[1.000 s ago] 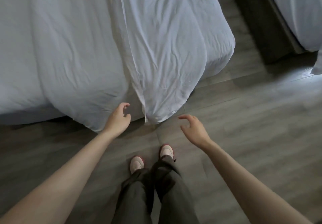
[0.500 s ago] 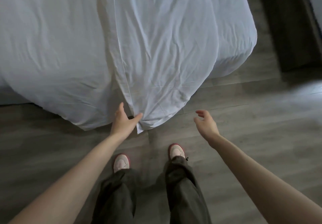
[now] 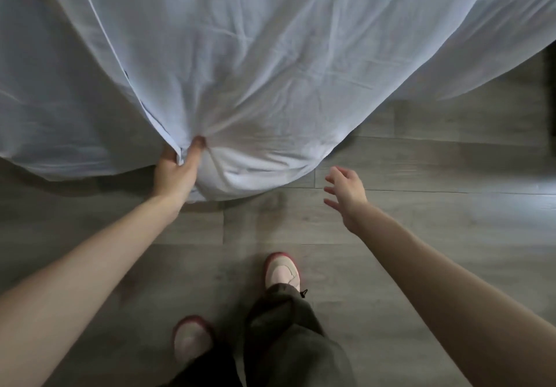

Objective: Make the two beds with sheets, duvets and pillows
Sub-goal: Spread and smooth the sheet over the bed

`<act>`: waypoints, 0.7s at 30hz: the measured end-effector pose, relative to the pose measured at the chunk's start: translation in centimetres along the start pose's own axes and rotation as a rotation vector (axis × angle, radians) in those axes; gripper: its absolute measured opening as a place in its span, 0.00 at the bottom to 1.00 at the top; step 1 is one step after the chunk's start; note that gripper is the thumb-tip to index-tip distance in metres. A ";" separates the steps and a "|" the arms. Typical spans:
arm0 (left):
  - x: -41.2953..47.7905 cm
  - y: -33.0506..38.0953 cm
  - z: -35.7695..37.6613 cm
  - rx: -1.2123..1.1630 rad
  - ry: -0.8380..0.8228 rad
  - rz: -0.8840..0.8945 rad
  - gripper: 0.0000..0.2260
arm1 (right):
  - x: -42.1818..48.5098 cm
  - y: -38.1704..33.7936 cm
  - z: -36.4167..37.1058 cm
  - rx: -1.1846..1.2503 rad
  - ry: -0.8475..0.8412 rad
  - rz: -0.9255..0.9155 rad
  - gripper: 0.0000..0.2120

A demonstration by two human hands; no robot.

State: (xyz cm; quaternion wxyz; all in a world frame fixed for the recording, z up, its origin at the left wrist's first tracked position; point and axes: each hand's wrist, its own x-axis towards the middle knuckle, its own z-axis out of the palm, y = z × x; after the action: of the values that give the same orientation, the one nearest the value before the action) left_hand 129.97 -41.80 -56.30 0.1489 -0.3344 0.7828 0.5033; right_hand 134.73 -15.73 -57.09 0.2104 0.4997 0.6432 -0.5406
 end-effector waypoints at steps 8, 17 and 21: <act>2.9 -4.7 1.3 -0.121 0.090 -0.004 0.18 | 6.2 2.2 5.5 0.475 -0.179 0.053 0.30; -4.1 -6.9 -1.9 -0.058 -0.024 0.077 0.08 | -1.6 6.3 2.9 0.356 0.264 -0.022 0.17; -9.3 -7.7 -6.0 -0.008 -0.056 0.009 0.08 | -8.8 9.9 -0.7 0.328 0.251 0.107 0.14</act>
State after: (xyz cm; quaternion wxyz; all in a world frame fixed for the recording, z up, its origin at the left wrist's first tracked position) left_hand 142.57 -45.72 -53.66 0.1671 -0.3171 0.7777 0.5164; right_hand 147.14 -19.55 -54.53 0.0729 0.6239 0.5404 -0.5598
